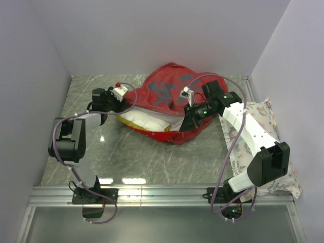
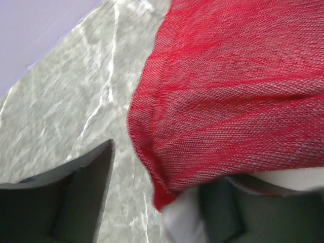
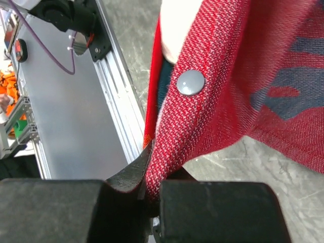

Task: Put the pillow into the pillowcase

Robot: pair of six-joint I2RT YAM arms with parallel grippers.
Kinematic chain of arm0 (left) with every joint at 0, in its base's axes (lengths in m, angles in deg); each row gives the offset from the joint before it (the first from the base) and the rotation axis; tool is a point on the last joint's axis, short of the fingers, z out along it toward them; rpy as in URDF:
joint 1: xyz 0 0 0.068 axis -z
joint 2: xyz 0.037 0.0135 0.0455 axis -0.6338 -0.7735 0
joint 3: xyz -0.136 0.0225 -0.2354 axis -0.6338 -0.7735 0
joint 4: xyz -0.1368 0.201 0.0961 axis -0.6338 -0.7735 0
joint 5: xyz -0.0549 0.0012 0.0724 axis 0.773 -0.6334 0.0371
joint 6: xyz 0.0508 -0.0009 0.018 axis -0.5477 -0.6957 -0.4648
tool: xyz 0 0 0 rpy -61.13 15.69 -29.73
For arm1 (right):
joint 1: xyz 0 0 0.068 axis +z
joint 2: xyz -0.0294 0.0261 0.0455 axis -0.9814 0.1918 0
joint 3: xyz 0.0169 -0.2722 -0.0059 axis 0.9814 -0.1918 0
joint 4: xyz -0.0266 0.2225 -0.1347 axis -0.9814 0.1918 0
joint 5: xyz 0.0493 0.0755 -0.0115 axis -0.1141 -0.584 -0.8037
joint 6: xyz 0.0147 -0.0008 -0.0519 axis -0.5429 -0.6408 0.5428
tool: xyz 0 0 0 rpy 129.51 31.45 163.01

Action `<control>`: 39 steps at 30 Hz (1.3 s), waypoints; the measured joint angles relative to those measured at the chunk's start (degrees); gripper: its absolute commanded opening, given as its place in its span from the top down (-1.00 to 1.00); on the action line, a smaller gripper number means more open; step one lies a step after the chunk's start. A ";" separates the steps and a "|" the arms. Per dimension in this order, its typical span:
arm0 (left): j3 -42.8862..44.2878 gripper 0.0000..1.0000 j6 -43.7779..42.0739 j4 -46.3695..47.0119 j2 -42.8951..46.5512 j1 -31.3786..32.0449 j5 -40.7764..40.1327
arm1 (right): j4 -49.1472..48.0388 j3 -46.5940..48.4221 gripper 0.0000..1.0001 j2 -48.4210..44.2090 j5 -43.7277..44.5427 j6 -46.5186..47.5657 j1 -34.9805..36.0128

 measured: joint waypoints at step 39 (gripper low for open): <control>72.41 0.99 32.74 -67.32 8.13 12.37 1.53 | -10.86 22.77 1.00 -14.10 31.69 -2.86 4.17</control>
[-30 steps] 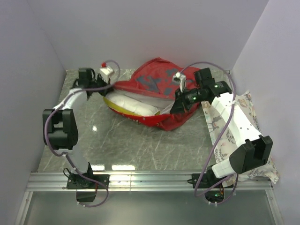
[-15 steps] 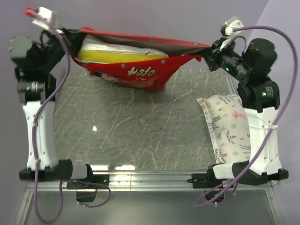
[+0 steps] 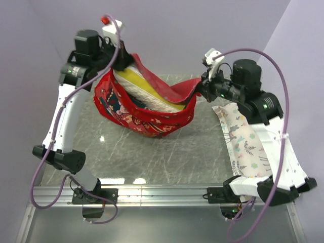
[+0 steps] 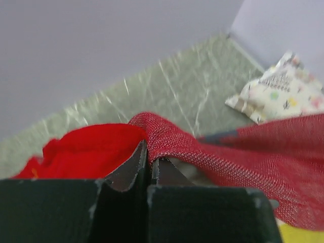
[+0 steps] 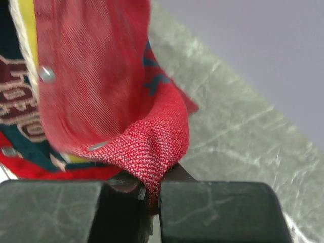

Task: Put the pillow into the pillowcase

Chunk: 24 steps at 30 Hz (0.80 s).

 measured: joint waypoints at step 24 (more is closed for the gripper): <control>-9.86 -0.41 -9.40 -15.21 4.94 -12.72 -6.19 | 2.43 9.35 1.00 9.03 7.28 2.73 0.02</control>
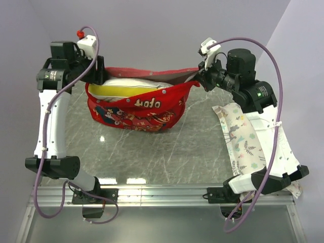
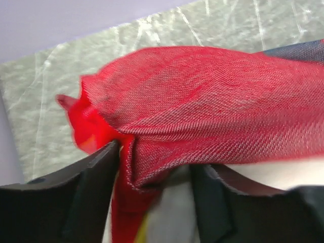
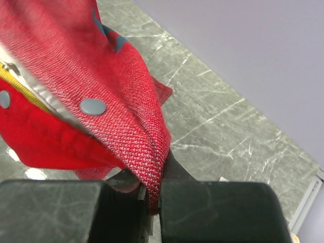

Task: Put the pillow into the pillowcase

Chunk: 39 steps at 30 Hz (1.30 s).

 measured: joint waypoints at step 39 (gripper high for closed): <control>2.75 0.99 2.45 23.10 19.43 -4.39 1.73 | 0.79 26.38 1.00 8.00 3.82 -0.90 2.47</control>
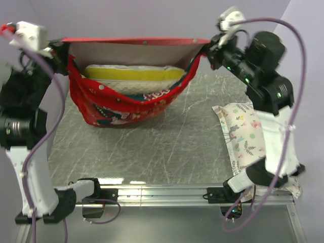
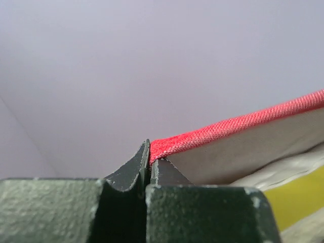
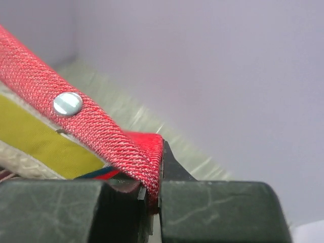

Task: Put the pillow into the pillowcase

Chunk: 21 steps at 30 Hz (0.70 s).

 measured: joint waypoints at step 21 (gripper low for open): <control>7.93 0.99 8.48 14.99 -2.38 0.61 7.87 | -24.61 -16.52 1.00 -14.27 1.31 5.27 -7.17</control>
